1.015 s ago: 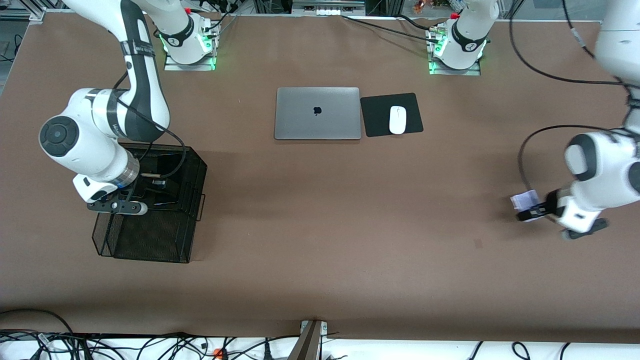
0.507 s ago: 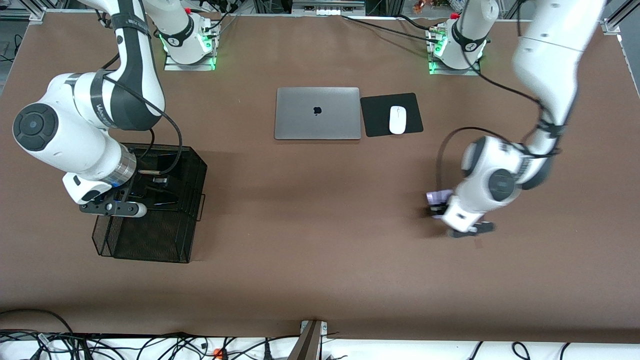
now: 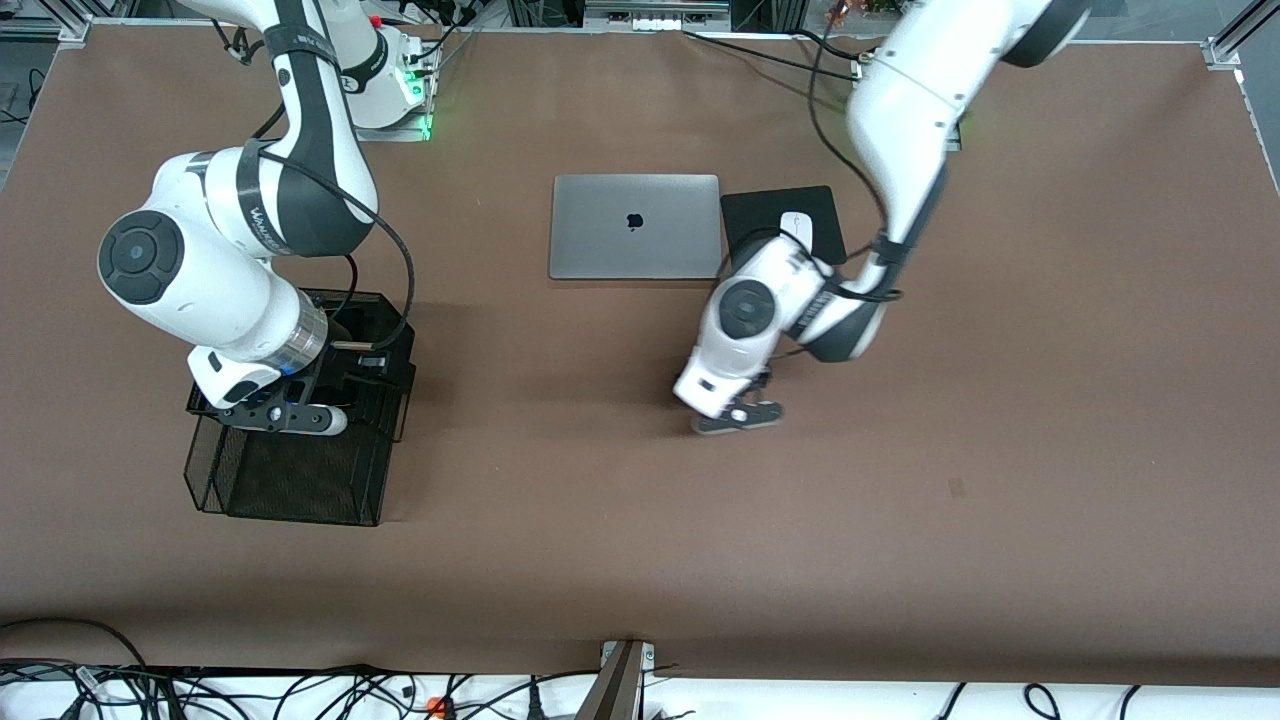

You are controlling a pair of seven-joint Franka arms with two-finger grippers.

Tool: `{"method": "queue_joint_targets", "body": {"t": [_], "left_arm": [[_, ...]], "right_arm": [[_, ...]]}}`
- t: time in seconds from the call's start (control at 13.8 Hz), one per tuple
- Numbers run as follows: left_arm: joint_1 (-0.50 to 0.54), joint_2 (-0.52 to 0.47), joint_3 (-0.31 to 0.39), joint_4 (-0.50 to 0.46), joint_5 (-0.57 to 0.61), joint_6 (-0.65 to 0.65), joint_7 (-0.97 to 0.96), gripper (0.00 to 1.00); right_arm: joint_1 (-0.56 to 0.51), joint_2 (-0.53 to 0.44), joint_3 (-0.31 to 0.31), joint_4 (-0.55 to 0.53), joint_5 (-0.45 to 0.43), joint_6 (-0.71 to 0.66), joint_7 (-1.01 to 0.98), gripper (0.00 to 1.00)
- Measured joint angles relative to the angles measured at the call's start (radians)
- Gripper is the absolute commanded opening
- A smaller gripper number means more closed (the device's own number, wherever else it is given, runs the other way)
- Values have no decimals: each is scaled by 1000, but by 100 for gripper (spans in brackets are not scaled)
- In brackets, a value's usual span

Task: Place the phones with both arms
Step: 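Set the white phone mid-table with the left gripper while the right gripper withdraws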

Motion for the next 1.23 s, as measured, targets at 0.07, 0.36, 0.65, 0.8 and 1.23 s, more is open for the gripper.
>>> {"method": "queue_joint_targets", "body": {"t": [0.07,0.36,0.65,0.8,1.23], "left_arm": [[-30,17,8,31,0,-1,-13,0],[-169,99,119,159,0,-1,-87,0],[-231,191,175,279,0,-1,-146,100],[-231,196,179,294,0,-5,-148,100],[-152,118,188,350,-2,-306,-60,100]], "right_arm": [[0,0,0,1,0,1,0,100],[0,0,12,1,1,8,0,100],[3,0,17,1,1,40,0,100],[6,3,20,1,1,42,1,100],[21,20,22,1,1,56,9,100]]}}
